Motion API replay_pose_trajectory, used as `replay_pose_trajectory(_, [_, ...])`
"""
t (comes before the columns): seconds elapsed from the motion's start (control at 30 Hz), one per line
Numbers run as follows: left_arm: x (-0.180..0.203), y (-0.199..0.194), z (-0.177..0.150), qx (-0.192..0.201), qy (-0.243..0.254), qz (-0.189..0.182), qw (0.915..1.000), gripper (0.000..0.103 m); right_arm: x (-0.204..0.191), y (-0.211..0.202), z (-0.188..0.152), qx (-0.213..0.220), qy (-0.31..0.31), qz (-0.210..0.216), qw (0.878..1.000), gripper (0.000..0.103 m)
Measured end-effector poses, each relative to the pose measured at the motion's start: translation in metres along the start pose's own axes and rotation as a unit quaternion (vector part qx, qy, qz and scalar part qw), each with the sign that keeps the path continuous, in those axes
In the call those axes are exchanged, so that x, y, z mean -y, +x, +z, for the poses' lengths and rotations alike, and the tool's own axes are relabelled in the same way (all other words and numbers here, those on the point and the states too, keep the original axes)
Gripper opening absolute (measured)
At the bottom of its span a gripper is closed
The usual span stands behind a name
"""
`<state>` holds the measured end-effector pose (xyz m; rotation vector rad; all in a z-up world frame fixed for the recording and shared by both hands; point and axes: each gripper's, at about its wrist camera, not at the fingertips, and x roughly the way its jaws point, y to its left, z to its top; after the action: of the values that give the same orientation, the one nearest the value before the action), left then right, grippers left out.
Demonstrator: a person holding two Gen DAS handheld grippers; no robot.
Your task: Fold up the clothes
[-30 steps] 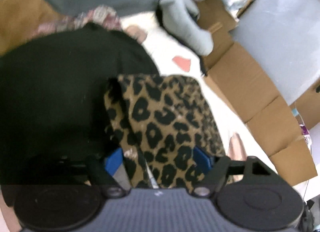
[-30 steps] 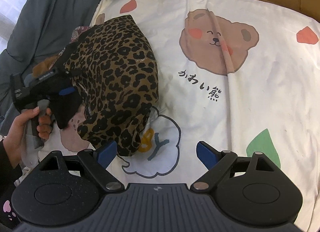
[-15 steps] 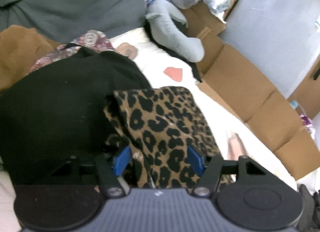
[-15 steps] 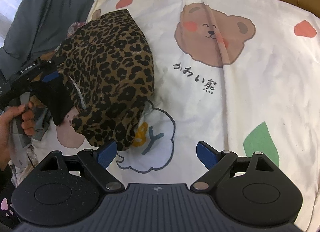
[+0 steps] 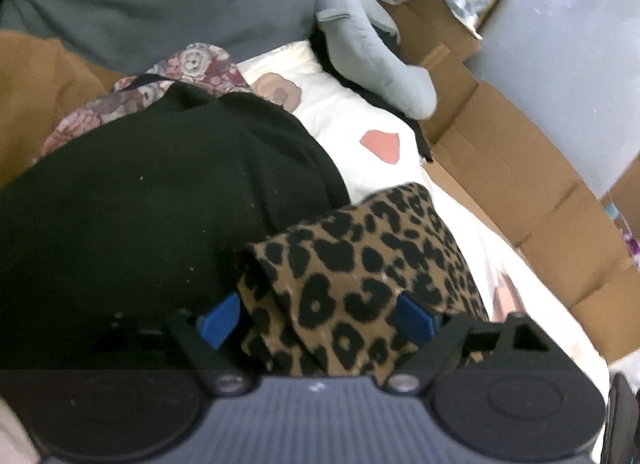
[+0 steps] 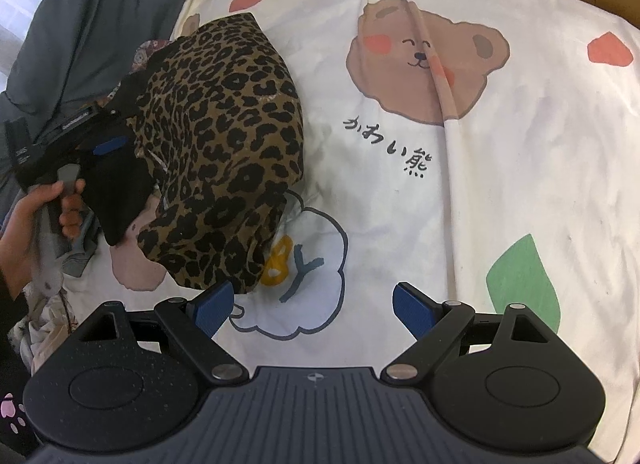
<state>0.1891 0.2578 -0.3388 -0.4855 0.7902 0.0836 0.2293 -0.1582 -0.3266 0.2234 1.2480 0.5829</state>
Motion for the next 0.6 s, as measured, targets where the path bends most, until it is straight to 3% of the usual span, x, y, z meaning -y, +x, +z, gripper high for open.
replay_pose_trajectory(0.13, [-0.008,0.015,0.002,0.006,-0.016,-0.007,0.9998,0.090,-0.002,-0.004,0.002,0.015,0.000,0.011,1.000,0.089])
replay_pose_trajectory(0.2, [-0.008,0.016,0.003,0.016,-0.014,-0.021,0.9996,0.083,-0.004,-0.006,0.004,0.022,-0.004,0.019,1.000,0.089])
replay_pose_trajectory(0.3, [0.001,0.009,0.005,0.029,0.013,-0.021,0.9993,0.036,-0.007,-0.009,0.007,0.034,-0.008,0.024,0.999,0.089])
replay_pose_trajectory(0.33, [0.005,0.006,0.005,0.032,0.024,-0.019,0.9990,0.008,-0.007,-0.010,0.008,0.039,-0.010,0.025,0.999,0.089])
replay_pose_trajectory(0.47, [0.022,-0.012,0.004,0.054,0.068,-0.025,0.9959,0.003,-0.007,-0.016,0.013,0.064,-0.005,0.042,0.997,0.089])
replay_pose_trajectory(0.6, [0.043,-0.028,0.000,0.058,0.077,-0.069,0.9929,0.002,-0.008,-0.020,0.019,0.074,-0.003,0.045,0.996,0.089])
